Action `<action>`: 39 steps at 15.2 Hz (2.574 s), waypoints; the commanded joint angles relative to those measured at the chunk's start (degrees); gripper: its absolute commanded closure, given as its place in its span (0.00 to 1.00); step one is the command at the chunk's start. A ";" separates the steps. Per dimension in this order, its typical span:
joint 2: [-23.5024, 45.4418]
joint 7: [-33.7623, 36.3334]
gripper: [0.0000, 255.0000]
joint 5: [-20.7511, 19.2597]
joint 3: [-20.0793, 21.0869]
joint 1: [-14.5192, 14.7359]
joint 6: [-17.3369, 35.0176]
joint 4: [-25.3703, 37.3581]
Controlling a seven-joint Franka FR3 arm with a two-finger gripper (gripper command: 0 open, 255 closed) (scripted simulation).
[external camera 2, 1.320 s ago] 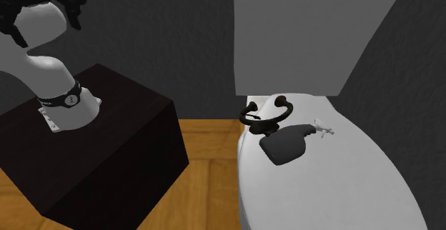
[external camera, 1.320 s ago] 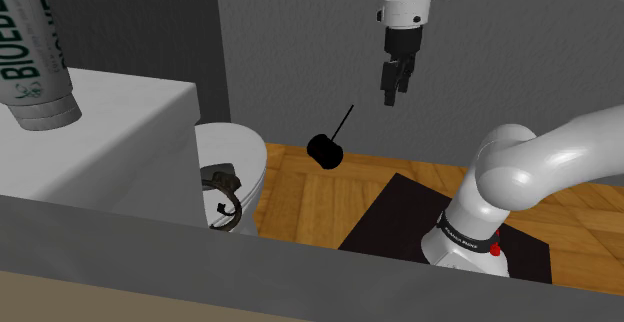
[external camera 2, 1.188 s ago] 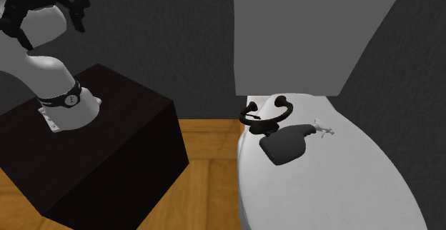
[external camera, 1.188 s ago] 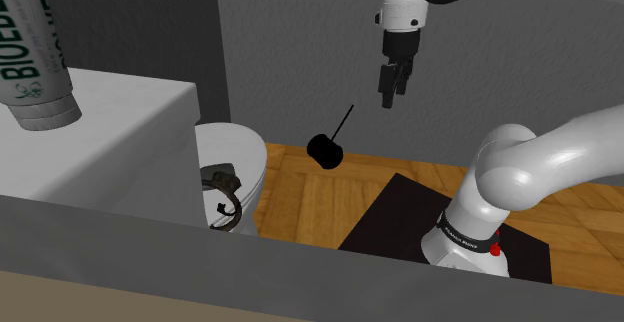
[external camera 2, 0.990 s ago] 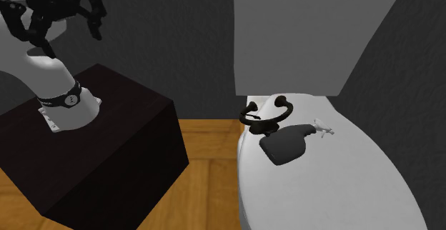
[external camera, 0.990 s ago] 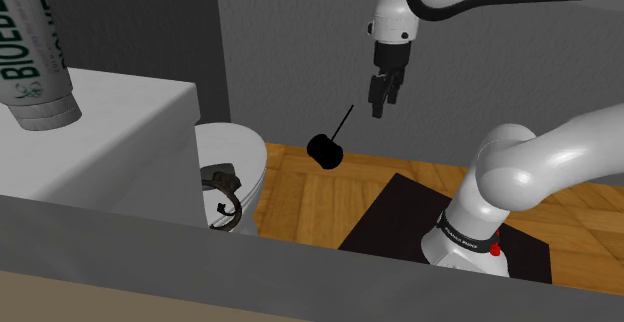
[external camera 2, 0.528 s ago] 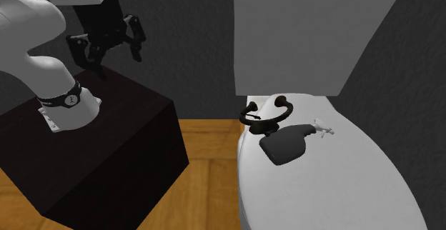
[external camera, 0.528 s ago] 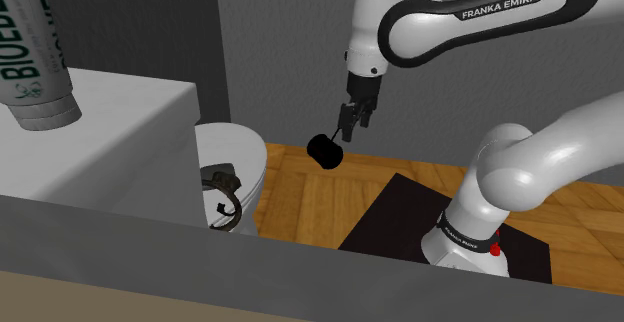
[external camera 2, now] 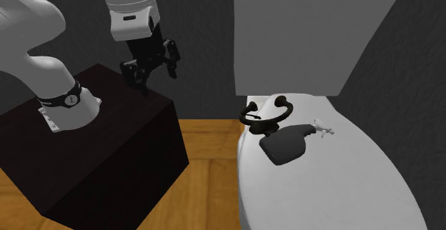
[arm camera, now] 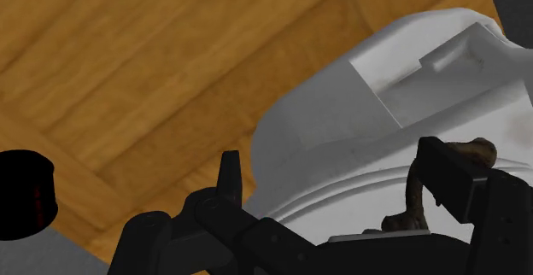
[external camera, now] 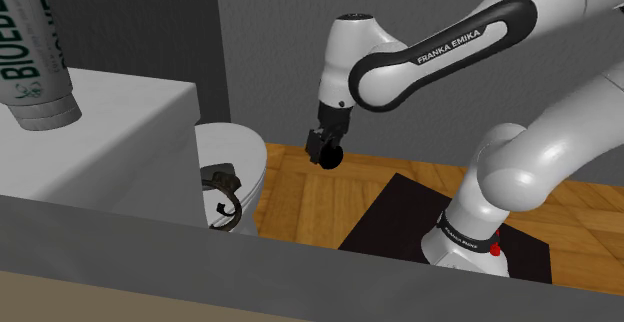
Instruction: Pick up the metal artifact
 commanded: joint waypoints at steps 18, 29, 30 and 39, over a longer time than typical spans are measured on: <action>45.45 42.79 0.00 -38.75 0.61 4.45 32.05 23.82; 56.83 52.93 0.00 -47.99 -8.18 12.71 37.47 32.15; 56.83 52.91 0.00 -47.97 -8.20 12.72 37.48 32.15; 56.90 52.89 1.00 -47.99 -8.24 12.71 37.54 32.17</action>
